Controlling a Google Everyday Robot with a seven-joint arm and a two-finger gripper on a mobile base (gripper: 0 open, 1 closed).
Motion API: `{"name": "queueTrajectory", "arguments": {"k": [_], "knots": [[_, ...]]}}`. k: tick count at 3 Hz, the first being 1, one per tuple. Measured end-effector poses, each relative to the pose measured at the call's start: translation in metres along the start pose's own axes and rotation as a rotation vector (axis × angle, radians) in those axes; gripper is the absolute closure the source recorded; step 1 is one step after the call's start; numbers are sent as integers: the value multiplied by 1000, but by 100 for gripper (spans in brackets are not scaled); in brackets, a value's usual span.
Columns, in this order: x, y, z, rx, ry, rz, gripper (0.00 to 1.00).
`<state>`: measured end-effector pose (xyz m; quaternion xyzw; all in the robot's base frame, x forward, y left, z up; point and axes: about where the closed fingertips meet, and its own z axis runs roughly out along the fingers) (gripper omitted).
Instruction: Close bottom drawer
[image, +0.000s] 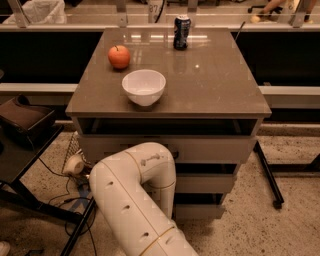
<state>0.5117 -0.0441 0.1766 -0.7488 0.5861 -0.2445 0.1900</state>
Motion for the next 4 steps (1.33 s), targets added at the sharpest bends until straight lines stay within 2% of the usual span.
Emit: {"name": "queueTrajectory", "arguments": {"k": [2, 4], "knots": [[-2, 0, 6, 7, -13, 11, 100], [-1, 4, 27, 20, -34, 41, 100]]}}
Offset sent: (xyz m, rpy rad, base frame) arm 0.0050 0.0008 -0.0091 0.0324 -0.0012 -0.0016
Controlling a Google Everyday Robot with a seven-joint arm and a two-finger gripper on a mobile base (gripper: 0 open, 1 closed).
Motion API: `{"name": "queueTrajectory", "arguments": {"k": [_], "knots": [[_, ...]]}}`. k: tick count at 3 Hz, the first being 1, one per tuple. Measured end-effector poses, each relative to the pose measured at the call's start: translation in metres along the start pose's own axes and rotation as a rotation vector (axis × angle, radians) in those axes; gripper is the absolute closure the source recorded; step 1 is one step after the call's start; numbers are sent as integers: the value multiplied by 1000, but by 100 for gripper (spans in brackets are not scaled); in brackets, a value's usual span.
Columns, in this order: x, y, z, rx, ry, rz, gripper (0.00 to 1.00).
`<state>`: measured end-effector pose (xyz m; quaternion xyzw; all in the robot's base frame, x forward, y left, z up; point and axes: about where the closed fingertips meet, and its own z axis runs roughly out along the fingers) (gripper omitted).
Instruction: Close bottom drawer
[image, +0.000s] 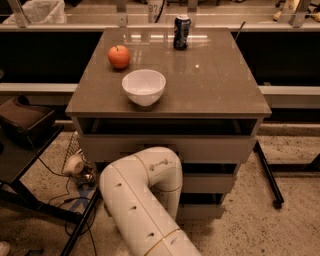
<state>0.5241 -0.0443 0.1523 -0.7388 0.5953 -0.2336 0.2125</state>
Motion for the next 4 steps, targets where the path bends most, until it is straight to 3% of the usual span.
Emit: {"name": "queueTrajectory", "arguments": {"k": [4], "knots": [[1, 3, 10, 10, -11, 19, 10]]}}
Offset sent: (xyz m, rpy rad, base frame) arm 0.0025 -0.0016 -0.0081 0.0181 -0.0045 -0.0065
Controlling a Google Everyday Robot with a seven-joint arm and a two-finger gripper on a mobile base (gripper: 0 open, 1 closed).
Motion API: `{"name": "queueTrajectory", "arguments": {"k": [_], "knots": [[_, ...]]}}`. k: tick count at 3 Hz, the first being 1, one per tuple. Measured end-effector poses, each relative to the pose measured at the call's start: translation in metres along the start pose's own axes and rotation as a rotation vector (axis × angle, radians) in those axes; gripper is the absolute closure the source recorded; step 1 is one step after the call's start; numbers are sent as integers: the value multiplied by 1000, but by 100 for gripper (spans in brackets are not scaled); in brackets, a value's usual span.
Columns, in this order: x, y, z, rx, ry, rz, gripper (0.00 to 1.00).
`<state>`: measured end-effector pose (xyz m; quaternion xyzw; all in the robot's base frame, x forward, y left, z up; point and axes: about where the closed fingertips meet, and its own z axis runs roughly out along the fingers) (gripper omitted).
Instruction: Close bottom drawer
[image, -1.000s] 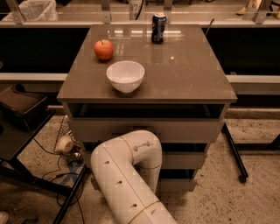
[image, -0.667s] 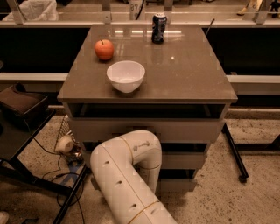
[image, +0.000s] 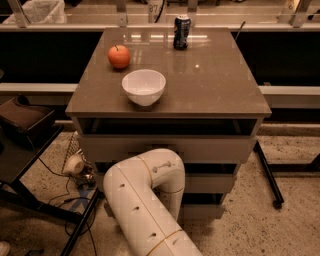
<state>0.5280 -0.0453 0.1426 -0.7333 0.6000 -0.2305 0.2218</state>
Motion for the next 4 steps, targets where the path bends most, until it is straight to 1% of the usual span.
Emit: {"name": "queueTrajectory", "arguments": {"k": [1, 2, 3, 4], "knots": [[0, 0, 0, 0, 0, 0, 0], [0, 0, 0, 0, 0, 0, 0], [0, 1, 3, -13, 12, -3, 0], [2, 5, 15, -68, 64, 2, 0]]}}
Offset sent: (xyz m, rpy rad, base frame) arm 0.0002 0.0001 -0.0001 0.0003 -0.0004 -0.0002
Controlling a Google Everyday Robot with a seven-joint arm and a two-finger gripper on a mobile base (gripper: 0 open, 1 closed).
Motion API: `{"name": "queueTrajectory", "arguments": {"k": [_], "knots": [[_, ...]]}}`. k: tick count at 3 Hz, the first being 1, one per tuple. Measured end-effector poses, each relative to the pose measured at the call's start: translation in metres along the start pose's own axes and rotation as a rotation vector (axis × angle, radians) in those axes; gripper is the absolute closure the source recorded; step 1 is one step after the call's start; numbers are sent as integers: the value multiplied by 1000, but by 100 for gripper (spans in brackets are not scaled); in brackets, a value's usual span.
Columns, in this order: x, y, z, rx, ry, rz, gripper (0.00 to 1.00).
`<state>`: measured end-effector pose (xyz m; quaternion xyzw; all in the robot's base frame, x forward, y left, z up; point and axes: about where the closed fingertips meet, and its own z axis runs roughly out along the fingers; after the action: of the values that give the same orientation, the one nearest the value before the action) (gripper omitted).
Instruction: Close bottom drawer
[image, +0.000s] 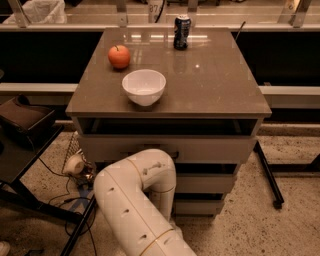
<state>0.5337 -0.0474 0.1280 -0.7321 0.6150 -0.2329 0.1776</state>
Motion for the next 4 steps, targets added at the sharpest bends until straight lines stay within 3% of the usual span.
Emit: {"name": "queueTrajectory", "arguments": {"k": [1, 3, 4], "knots": [[6, 2, 11, -65, 62, 26, 0], [7, 9, 15, -101, 48, 45, 1], [-1, 13, 32, -141, -39, 56, 27]]}}
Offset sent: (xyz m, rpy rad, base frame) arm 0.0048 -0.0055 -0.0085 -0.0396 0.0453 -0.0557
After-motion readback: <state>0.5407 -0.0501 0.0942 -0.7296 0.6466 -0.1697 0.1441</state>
